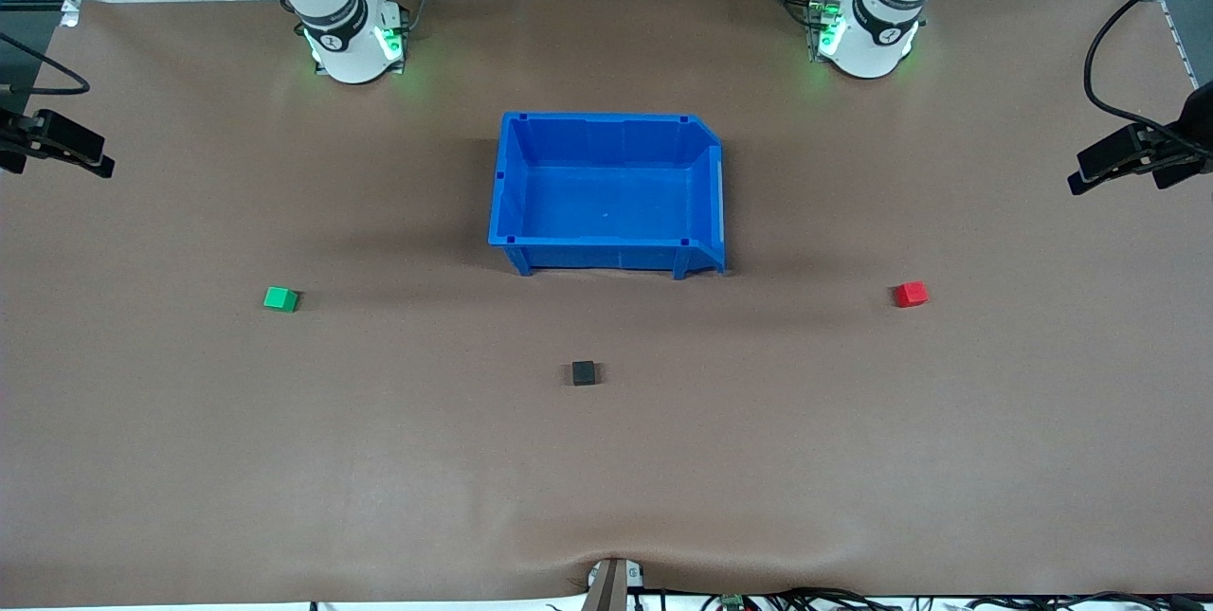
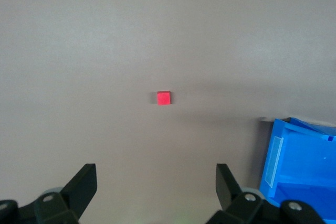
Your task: Attach green and red cubes to black cube
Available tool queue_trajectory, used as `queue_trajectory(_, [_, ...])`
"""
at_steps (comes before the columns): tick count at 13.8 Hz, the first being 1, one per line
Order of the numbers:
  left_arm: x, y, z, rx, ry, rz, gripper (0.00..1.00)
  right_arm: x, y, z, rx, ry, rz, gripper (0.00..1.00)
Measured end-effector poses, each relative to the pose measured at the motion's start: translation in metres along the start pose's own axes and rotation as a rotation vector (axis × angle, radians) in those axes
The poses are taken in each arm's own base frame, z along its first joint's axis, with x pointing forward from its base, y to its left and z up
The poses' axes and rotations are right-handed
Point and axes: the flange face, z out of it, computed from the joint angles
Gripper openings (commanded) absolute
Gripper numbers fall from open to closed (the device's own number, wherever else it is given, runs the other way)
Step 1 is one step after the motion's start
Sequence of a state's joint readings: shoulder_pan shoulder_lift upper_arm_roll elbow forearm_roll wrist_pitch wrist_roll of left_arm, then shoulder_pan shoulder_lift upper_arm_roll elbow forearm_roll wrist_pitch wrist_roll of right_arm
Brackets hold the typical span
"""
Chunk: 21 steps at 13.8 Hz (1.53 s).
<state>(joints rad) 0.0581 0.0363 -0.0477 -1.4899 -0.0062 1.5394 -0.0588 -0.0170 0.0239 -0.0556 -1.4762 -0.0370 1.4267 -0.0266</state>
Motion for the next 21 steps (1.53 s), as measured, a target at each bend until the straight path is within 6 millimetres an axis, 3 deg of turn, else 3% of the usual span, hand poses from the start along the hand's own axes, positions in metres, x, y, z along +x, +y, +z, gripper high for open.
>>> queue_trajectory(6, [0.006,0.005,0.013,0.000,-0.023,0.009,1.00,0.000,0.000,0.000,0.000,0.000,0.000,1.00])
queue_trajectory(14, [0.030,0.009,0.064,0.003,-0.107,0.022,1.00,0.000,0.000,0.000,0.000,0.000,0.000,1.00])
queue_trajectory(21, [0.039,0.008,0.069,0.025,-0.108,0.032,1.00,0.000,0.000,0.000,0.000,0.000,0.000,1.00])
